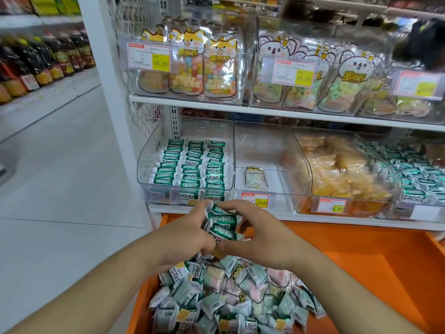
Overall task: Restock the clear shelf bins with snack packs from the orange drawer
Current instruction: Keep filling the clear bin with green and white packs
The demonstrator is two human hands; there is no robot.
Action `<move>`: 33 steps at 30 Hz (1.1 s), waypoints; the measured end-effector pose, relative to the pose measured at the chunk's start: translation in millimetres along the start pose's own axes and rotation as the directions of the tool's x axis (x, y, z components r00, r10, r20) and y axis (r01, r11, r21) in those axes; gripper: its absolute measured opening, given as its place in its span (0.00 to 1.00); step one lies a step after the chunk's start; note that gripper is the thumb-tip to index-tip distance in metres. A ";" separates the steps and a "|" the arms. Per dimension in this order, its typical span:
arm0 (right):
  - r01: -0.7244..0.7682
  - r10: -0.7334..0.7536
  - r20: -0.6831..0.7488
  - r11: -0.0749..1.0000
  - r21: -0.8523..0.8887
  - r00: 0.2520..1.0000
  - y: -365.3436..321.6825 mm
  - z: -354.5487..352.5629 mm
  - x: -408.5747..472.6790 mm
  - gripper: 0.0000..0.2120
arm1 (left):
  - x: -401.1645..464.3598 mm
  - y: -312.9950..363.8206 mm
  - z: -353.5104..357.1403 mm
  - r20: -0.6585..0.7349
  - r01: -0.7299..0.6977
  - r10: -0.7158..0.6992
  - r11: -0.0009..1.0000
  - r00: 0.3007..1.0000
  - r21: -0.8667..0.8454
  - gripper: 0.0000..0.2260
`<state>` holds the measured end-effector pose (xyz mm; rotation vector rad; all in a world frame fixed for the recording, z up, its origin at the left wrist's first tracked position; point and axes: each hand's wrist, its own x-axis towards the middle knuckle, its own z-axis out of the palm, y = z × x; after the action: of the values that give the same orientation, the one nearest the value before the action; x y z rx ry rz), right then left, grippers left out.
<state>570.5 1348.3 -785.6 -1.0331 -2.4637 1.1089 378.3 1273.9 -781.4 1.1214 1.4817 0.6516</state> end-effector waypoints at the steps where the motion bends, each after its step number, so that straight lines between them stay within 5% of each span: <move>1: -0.003 0.003 0.009 1.000 0.021 1.000 -1.5 -0.8 -0.9 0.30 | -0.8 0.1 -0.7 0.005 0.014 -0.014 1.000 1.000 -0.022 0.42; 11: -0.048 0.070 -0.145 0.988 0.150 0.987 -7.0 4.1 4.5 0.30 | 2.4 -10.5 -20.7 -0.083 -0.035 0.011 0.954 0.996 -0.298 0.40; 16: -0.061 0.089 -0.193 0.987 0.148 0.977 -15.0 -0.7 35.3 0.31 | 2.7 -13.0 -63.1 -0.276 -0.129 0.136 0.991 0.951 0.046 0.32; 20: -0.063 0.078 -0.200 0.995 0.084 0.977 -26.0 -9.8 102.6 0.34 | 11.2 -24.8 -99.9 -0.361 -0.119 0.302 0.886 0.882 0.449 0.28; 27: -0.112 0.094 -0.209 0.991 -0.074 0.973 -29.0 -8.0 254.5 0.36 | 46.1 -68.6 -140.9 -0.325 -0.106 0.326 0.832 0.888 0.544 0.29; 31: -0.104 0.069 -0.196 0.979 -0.175 0.978 -17.9 5.0 325.3 0.37 | 67.1 -84.4 -141.6 -0.296 -0.137 0.398 0.765 0.868 0.629 0.18; 33: -0.092 0.064 -0.181 0.984 -0.154 0.981 -15.7 9.0 343.1 0.36 | 75.2 -86.3 -141.4 -0.273 -0.137 0.403 0.742 0.874 0.656 0.22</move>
<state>311.9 1574.0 -800.7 -1.2281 -2.4203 0.8101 222.8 1332.6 -855.7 1.8358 1.9863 0.6342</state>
